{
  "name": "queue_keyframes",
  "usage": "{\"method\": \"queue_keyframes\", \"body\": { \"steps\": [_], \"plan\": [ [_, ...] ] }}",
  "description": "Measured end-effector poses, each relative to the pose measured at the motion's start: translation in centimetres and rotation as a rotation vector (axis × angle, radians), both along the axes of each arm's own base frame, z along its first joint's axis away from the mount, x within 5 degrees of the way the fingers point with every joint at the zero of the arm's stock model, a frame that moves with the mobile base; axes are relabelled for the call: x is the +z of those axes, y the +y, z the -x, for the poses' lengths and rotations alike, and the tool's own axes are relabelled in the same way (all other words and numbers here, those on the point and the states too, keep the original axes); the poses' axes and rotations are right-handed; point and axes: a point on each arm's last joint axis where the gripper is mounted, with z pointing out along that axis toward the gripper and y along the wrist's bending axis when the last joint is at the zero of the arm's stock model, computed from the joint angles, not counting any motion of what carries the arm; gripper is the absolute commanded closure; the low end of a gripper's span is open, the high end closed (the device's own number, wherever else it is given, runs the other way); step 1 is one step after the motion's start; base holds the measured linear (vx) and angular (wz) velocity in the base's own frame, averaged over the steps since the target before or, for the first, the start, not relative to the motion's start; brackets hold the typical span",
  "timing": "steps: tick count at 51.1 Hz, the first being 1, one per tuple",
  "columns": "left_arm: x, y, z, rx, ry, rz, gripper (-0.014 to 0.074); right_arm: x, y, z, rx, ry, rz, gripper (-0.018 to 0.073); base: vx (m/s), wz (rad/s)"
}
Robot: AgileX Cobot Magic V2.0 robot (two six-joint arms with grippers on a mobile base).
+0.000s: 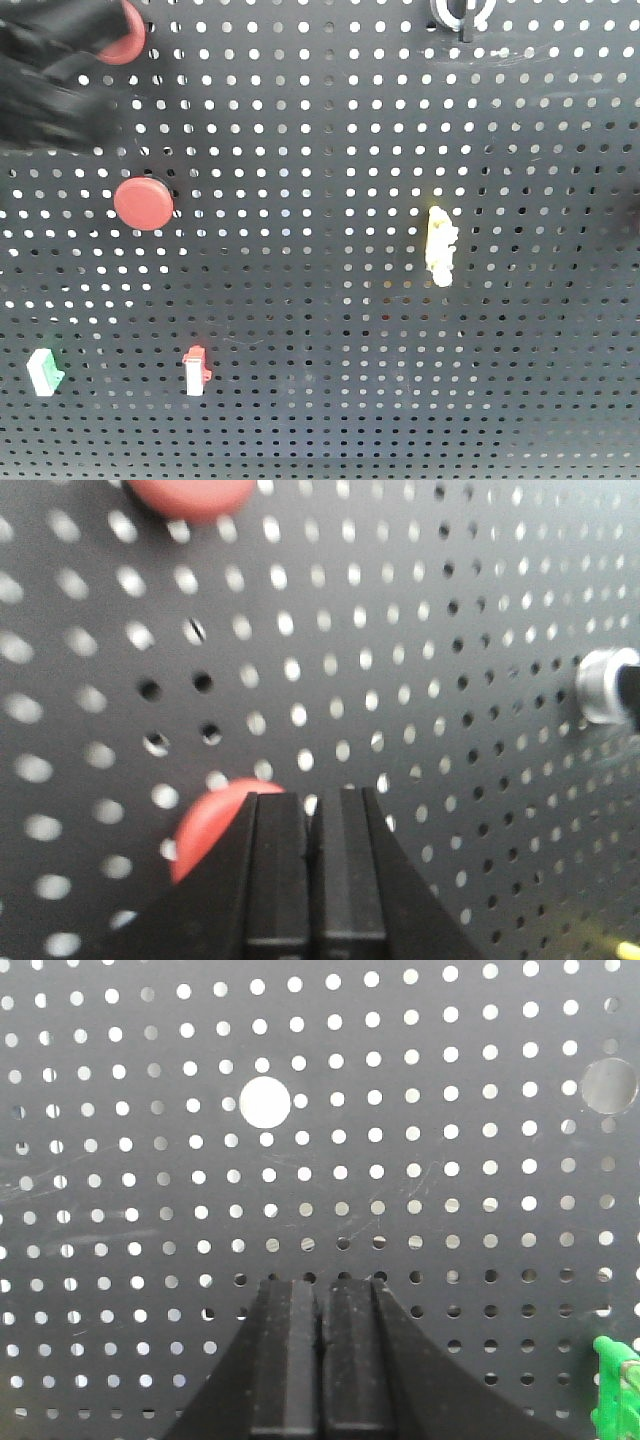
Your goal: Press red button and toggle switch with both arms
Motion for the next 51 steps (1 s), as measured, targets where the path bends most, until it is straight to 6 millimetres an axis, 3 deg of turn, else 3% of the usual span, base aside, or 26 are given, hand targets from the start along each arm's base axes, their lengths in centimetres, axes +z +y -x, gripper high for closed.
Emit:
{"method": "queue_keyframes", "body": {
  "steps": [29, 41, 51],
  "plan": [
    [0.1, 0.1, -0.6, 0.013, -0.029, 0.038, 0.0596, 0.0, 0.0, 0.0, 0.0, -0.001, 0.0, 0.0559, 0.0, 0.0],
    [0.3, 1.4, 2.4, -0.01, -0.042, 0.047, 0.0596, 0.1, 0.0, 0.0, 0.002, -0.015, -0.001, 0.0559, 0.0, 0.0],
    [-1.6, 3.5, 5.7, -0.012, -0.045, 0.049, 0.0596, 0.3, 0.3, 0.1, 0.023, -0.032, -0.001, 0.0559, 0.0, 0.0]
  ]
}}
